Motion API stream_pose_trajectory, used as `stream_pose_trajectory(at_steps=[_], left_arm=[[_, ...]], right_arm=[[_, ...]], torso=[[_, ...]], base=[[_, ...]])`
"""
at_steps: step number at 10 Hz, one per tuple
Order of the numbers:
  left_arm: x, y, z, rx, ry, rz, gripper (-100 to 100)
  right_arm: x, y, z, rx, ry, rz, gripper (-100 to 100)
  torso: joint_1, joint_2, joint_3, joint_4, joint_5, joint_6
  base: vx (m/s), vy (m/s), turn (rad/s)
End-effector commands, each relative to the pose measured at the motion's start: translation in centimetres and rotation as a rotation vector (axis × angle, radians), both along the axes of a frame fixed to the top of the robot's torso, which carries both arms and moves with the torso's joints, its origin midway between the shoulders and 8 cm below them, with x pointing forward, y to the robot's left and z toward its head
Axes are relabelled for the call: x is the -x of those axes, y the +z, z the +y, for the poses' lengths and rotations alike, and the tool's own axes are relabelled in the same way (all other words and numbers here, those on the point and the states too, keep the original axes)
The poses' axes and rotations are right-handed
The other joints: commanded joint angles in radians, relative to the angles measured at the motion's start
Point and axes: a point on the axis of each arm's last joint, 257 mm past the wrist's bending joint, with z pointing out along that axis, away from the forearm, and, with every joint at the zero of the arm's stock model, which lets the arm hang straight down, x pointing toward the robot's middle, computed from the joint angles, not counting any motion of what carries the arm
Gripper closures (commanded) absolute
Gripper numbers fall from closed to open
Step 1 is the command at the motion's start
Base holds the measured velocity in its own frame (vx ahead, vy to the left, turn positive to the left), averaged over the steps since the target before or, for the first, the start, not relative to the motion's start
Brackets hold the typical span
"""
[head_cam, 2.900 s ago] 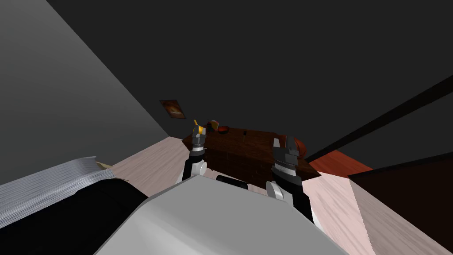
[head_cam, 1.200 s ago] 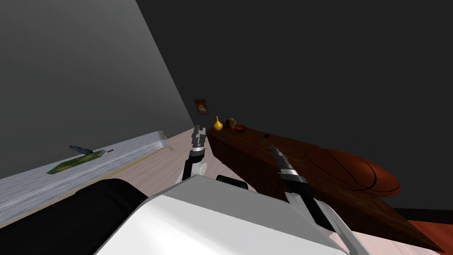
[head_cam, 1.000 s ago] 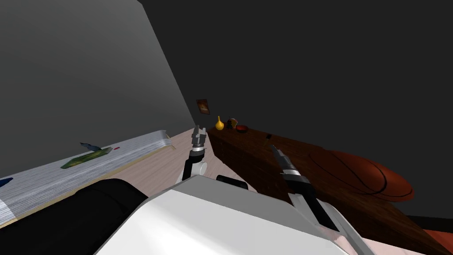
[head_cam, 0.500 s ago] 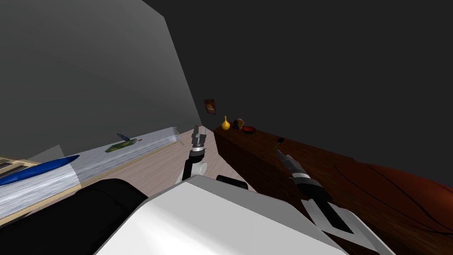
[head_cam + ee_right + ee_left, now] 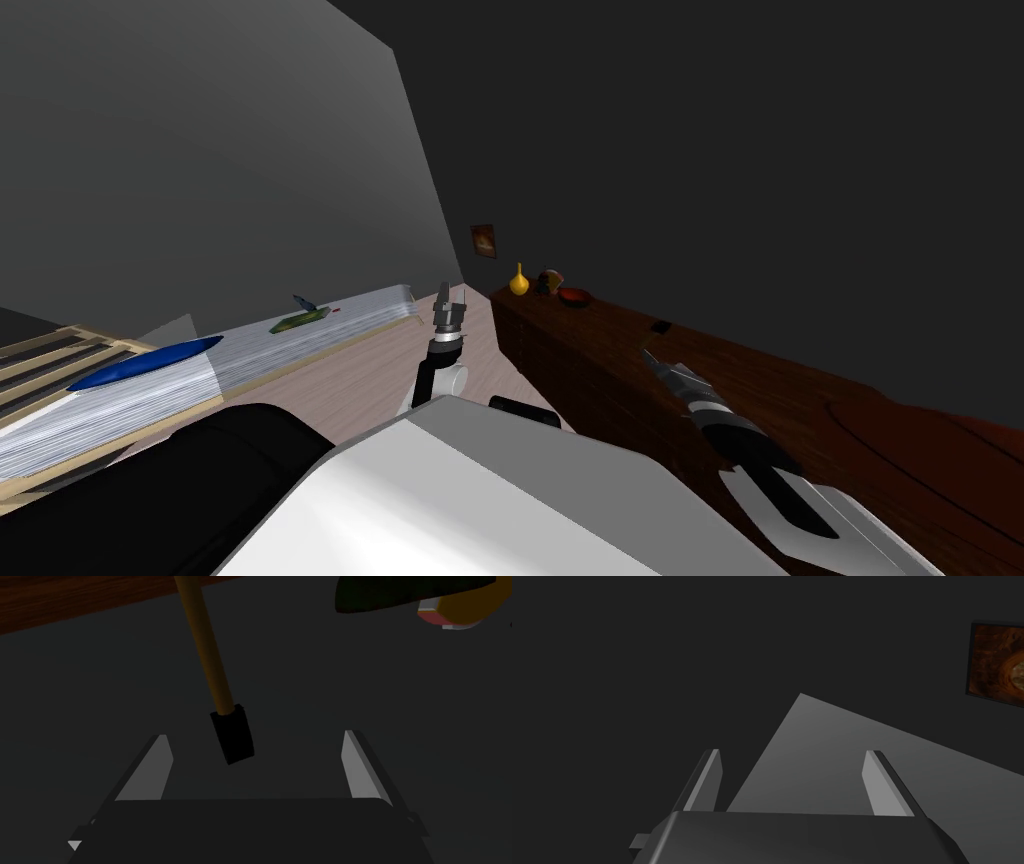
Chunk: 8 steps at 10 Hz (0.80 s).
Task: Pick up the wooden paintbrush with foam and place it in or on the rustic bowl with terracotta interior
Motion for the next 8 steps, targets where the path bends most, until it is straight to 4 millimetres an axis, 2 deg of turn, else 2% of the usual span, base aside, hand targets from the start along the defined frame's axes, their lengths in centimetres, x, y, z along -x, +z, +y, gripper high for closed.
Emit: stream_pose_trajectory(at_steps=[1, 2, 5, 8], left_arm=[[0.0, 0.0, 0.0, 0.0, 0.0, 0.0, 0], [0.0, 0.0, 0.0, 0.0, 0.0, 0.0, 0], [0.0, 0.0, 0.0, 0.0, 0.0, 0.0, 0], [0.0, 0.0, 0.0, 0.0, 0.0, 0.0, 0]], right_arm=[[0.8, -0.4, -2.4, 0.066, -0.033, 0.057, -100], [0.7, -0.2, -2.4, 0.077, -0.027, 0.059, -100], [1.8, -0.4, -6.9, 0.196, -0.076, 0.149, -100], [2.6, 0.4, -10.9, 0.311, -0.117, 0.221, -100]], torso=[[0.0, 0.0, 0.0, 0.0, 0.0, 0.0], [0.0, 0.0, 0.0, 0.0, 0.0, 0.0], [0.0, 0.001, 0.0, 0.0, 0.0, 0.0], [0.0, -0.001, 0.0, 0.0, 0.0, 0.0]], base=[[0.073, 0.053, 0.081], [0.048, 0.038, 0.018], [0.062, 0.059, 0.05], [0.078, 0.056, 0.049]])
